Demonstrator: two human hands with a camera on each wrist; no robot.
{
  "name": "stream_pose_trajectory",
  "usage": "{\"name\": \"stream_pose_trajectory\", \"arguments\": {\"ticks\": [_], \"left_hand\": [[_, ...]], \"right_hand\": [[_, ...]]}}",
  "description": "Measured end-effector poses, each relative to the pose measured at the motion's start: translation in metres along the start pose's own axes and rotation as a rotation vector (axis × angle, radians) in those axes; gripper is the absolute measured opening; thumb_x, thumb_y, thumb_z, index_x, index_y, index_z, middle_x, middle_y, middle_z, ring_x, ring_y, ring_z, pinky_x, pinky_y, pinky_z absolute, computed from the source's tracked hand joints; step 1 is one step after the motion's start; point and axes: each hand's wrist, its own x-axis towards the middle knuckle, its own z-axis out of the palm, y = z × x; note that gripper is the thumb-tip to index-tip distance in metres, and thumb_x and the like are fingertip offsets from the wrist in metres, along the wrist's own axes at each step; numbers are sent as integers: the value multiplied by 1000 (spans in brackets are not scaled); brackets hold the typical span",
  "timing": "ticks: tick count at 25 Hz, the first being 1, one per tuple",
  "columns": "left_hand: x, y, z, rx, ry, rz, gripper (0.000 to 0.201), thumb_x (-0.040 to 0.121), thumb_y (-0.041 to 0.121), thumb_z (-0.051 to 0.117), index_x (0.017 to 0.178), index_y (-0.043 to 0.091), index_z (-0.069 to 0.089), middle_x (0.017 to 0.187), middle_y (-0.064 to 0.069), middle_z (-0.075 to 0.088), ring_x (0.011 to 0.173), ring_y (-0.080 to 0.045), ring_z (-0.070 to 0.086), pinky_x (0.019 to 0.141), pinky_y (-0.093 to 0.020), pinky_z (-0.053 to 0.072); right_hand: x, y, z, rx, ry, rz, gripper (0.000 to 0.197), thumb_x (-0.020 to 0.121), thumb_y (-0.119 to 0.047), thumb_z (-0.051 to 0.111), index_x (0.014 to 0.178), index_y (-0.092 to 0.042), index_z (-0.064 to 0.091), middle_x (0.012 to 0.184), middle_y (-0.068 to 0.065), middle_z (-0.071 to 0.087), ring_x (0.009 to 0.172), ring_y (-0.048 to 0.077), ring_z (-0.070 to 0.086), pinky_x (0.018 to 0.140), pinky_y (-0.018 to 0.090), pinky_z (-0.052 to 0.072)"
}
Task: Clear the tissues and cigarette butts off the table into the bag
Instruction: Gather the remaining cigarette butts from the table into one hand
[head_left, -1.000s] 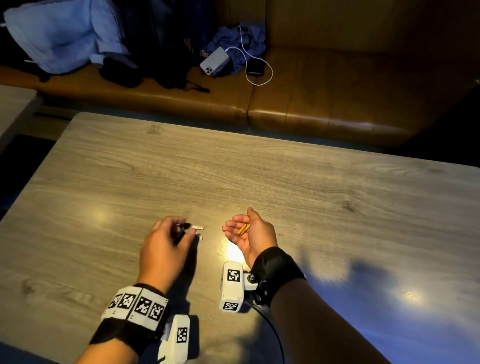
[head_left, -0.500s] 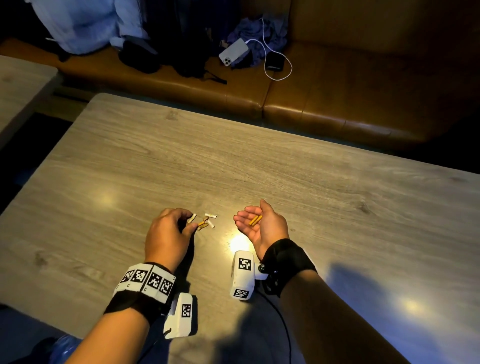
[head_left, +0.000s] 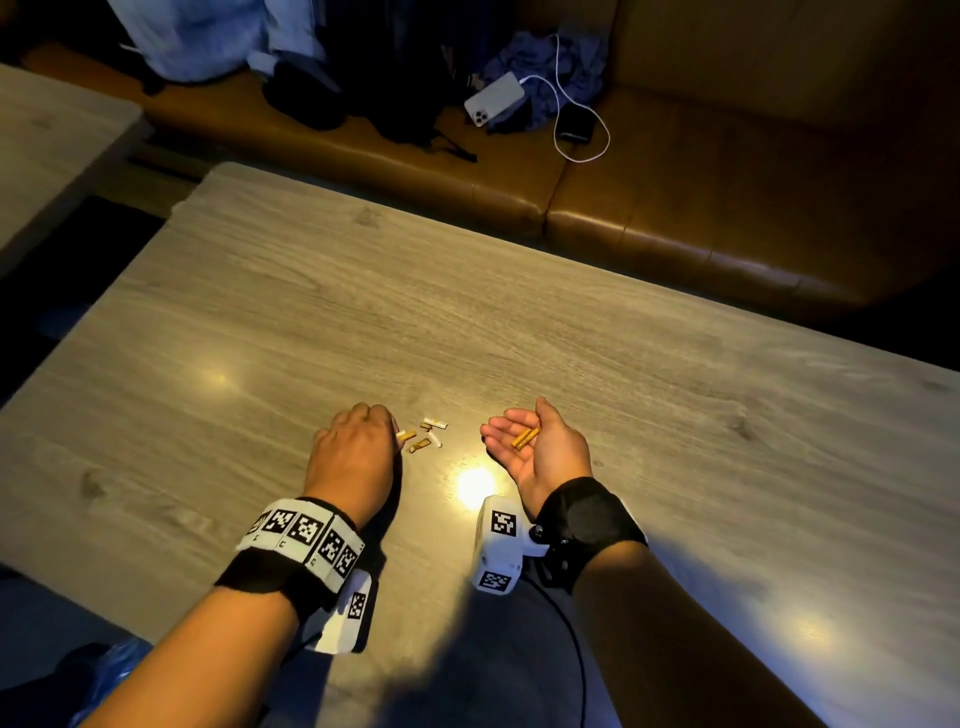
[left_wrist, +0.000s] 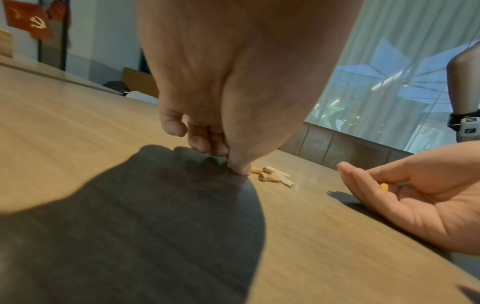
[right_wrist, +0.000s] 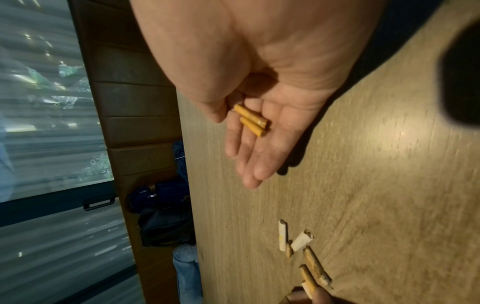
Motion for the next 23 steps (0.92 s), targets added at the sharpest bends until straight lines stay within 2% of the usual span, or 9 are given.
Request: {"name": "stream_pose_trajectory", "arguments": {"ticks": [4,7,9,12,15,17,20,22,23], "left_hand": [[-3,-1,-1,54,-43,-29,19,93,16,50,112,15,55,113,-6,60,108,-26,57,90,-39,46],[-10,-4,-3,10,-60,-54,16,96,24,49,109,18,56,111,-5,61,107,-26,57,90,-38,45],[-11,-5,-6,-127,-84,-58,15,96,31,52,104,19,57,106,-5,62,104,-27,58,88,-39,46],[-6,17,-15,-332,-97,104,13,96,33,55,97,21,59,101,-3,61,100,-25,59,90,-41,47],[4,65,-24,-243,-103,307,12,95,36,55,100,25,57,104,0,61,103,-22,56,93,-39,45],[10,76,-25,-203,-102,284,12,95,36,56,101,26,57,107,-1,61,106,-22,55,94,-38,43],[12,69,-20,-313,-36,259,9,92,36,60,94,28,59,98,2,63,101,-23,58,90,-41,47],[5,74,-16,-308,-24,307,8,90,37,62,92,29,60,95,6,61,97,-19,57,88,-39,46],[2,83,-16,-282,-23,328,8,89,38,62,92,30,60,94,7,59,97,-18,56,87,-38,45]], "right_hand": [[0,-1,0,9,3,-5,48,102,-39,43,105,5,63,94,25,72,85,35,74,77,39,58],[-1,-1,-1,16,-5,-12,49,102,-39,42,106,6,63,95,26,72,85,35,74,77,40,58],[-2,-1,-2,28,-17,-14,52,102,-41,42,107,7,63,94,26,73,86,36,74,78,40,58],[-3,-2,-6,35,-66,-7,61,100,-50,40,106,7,63,96,26,72,89,36,73,81,41,57],[-2,-2,-8,33,-80,-1,63,100,-52,38,105,5,65,93,23,73,90,33,73,80,40,58],[0,0,-7,21,-57,10,60,101,-49,38,102,4,66,91,21,72,90,32,72,77,39,58],[3,1,-7,19,-42,-1,57,101,-46,39,100,4,66,90,22,74,87,31,73,76,39,58],[4,0,-6,27,-27,8,53,101,-43,42,101,4,67,86,18,74,79,26,72,69,35,57],[2,-1,-5,48,-27,19,51,101,-42,44,102,5,66,80,16,73,69,21,69,62,31,55]]}}
